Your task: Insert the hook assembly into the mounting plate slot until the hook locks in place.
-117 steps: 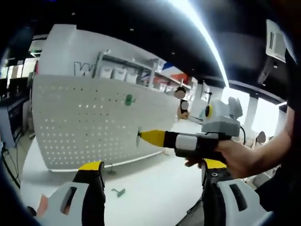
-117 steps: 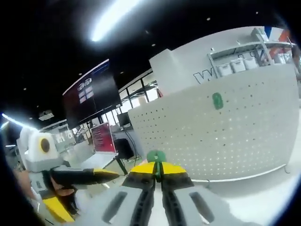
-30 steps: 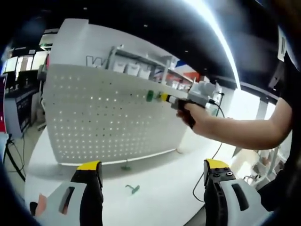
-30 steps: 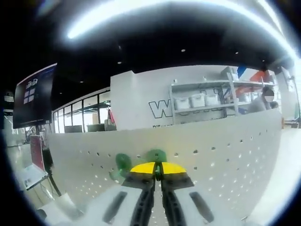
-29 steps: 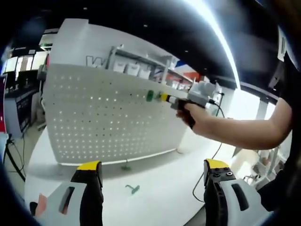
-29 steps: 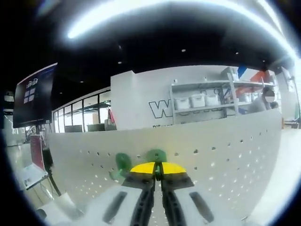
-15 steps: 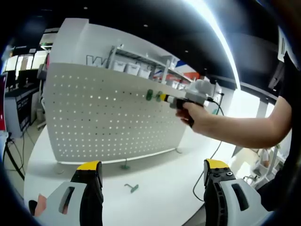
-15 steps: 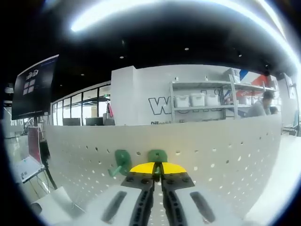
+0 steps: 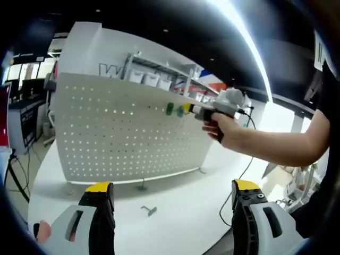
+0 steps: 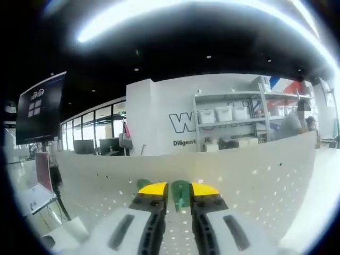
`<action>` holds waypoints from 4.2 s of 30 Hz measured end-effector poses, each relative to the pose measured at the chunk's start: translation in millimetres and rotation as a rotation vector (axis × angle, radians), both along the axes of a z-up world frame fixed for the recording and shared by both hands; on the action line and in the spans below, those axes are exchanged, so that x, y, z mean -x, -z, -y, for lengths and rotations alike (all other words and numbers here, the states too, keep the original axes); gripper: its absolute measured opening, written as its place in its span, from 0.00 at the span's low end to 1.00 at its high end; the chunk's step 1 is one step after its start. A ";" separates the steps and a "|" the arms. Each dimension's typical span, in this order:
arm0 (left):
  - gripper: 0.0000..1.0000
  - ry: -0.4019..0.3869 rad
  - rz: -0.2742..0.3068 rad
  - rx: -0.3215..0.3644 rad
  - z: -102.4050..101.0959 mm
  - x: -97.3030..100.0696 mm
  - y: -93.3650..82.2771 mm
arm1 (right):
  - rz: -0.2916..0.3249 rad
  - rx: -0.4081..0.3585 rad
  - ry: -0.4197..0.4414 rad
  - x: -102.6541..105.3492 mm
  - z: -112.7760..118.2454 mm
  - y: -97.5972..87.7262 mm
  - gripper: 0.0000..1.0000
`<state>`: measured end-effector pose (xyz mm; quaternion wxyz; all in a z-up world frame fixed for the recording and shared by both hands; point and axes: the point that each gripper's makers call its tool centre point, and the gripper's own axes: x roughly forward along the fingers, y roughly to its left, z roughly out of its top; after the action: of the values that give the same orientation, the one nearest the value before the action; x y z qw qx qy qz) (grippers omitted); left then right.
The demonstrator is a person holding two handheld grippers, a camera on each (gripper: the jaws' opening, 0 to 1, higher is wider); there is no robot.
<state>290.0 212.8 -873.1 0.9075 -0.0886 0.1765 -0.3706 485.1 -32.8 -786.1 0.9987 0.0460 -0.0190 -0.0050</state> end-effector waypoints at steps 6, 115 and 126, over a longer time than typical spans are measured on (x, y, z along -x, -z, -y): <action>0.94 -0.007 -0.029 -0.001 -2.9 7.6 9.2 | -0.070 0.053 -0.049 18.8 -1.4 19.4 0.19; 0.95 -0.078 -0.327 -0.121 -42.3 32.8 101.5 | -0.863 0.205 -0.741 37.4 -121.5 298.3 0.24; 0.93 -0.108 -0.329 -0.111 -52.3 22.0 104.0 | -0.886 0.219 -0.714 -4.3 -126.9 316.8 0.22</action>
<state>268.0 265.0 -977.1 0.8885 -0.1070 0.3377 -0.2916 489.4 94.1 -1103.0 0.8501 -0.0607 0.4172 0.3155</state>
